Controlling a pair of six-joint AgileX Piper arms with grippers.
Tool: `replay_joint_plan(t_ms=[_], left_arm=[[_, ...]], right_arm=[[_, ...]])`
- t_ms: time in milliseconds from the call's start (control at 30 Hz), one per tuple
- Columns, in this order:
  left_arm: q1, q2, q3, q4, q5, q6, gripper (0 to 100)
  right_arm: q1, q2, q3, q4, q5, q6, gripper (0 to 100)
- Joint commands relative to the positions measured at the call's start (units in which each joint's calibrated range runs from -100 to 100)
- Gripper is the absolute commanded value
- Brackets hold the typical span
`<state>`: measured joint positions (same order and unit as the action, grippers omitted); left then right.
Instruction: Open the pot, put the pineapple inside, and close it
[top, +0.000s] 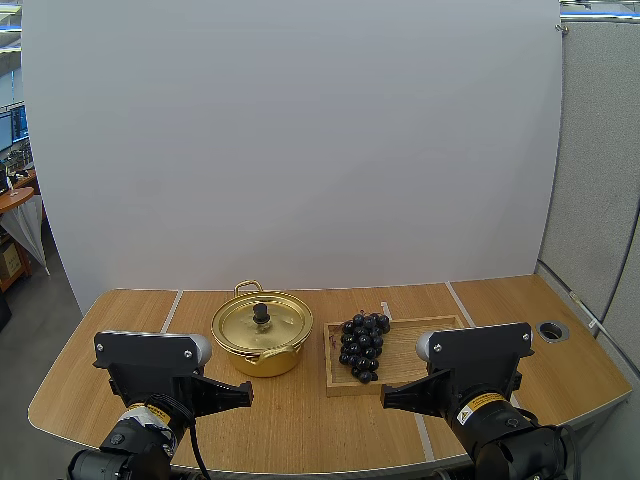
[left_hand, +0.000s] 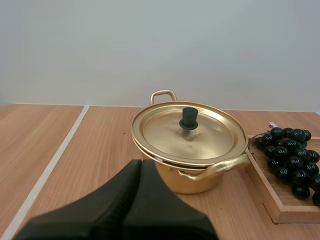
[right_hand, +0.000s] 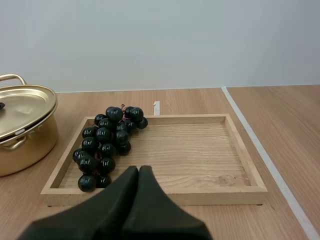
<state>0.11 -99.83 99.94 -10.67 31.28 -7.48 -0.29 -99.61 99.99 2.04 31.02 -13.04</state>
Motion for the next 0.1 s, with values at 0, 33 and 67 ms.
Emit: replay_joint_plan(t_ms=[0,33,67], left_arm=[[0.04,-0.2,0.1,0.2,0.2,-0.5,0],[0.04,-0.2,0.1,0.2,0.2,-0.5,0],[0.04,-0.2,0.1,0.2,0.2,-0.5,0]], right_arm=[[-0.2,-0.4,0.0,-0.2,-0.5,-0.4,0],[-0.2,-0.4,0.0,-0.2,-0.5,-0.4,0],[-0.2,-0.4,0.0,-0.2,-0.5,-0.4,0]])
